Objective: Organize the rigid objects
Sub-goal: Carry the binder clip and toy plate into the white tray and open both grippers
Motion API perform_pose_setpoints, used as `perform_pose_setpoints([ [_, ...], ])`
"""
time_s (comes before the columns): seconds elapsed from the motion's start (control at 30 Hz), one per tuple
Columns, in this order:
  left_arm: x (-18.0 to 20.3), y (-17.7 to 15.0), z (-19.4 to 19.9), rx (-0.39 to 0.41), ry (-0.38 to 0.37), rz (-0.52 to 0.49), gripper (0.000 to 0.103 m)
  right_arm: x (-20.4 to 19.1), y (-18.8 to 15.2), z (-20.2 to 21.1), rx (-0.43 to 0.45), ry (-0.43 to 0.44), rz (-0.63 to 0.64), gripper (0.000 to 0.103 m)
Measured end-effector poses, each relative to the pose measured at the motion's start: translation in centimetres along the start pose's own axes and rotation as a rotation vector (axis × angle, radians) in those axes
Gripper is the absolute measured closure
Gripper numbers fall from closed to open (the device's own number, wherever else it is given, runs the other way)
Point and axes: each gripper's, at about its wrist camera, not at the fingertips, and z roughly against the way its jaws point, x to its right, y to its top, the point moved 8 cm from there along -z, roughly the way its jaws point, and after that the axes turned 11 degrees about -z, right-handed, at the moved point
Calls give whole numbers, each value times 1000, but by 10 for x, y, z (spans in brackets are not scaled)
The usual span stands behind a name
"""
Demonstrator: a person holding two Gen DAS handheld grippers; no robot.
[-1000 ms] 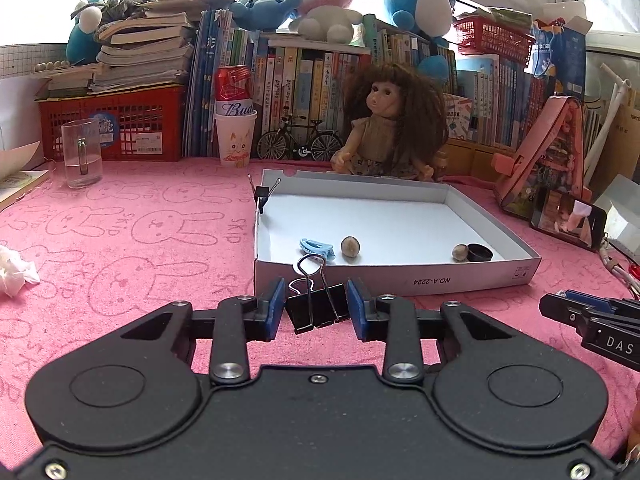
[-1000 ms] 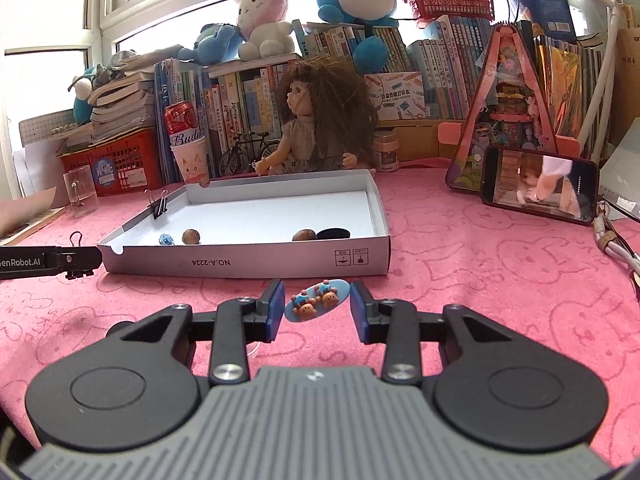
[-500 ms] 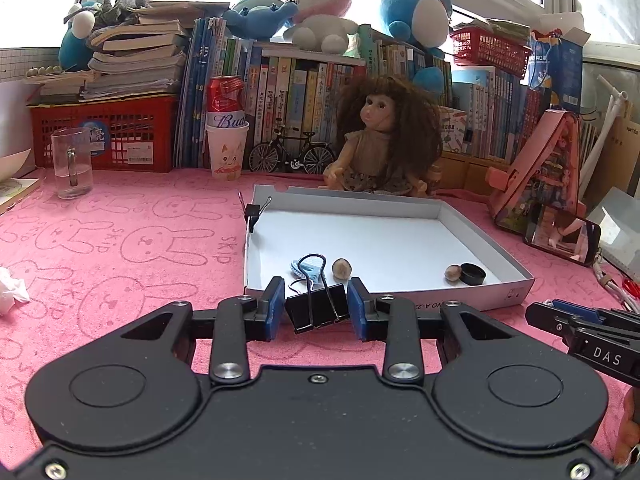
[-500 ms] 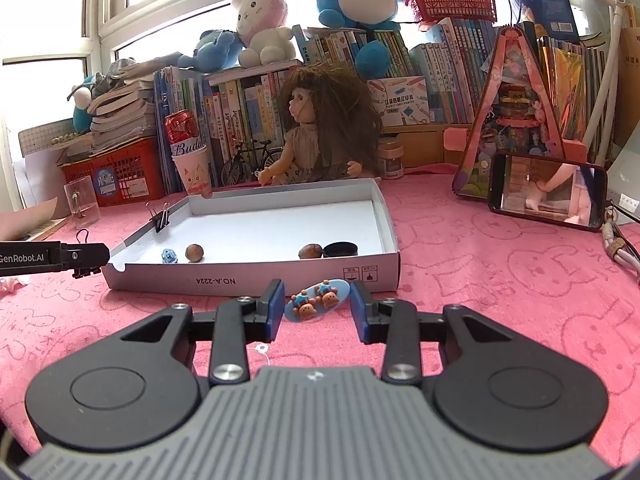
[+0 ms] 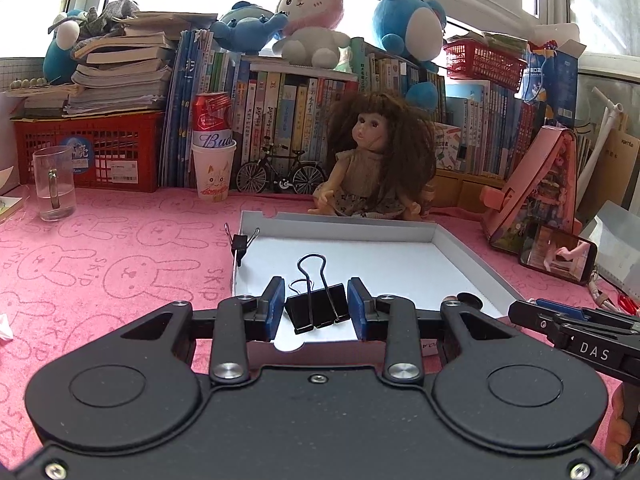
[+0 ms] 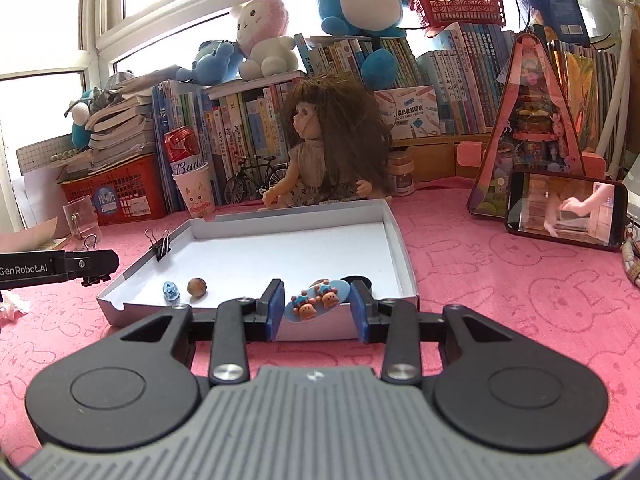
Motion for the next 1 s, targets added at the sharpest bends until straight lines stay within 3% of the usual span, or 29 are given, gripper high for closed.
perform_pose_setpoints([
  [0.83, -30, 12, -71, -64, -5, 76, 71, 15, 22, -59, -76, 3, -120, 62],
  [1.0, -29, 18, -83, -72, -20, 48, 71, 16, 27, -70, -98, 7, -120, 62],
])
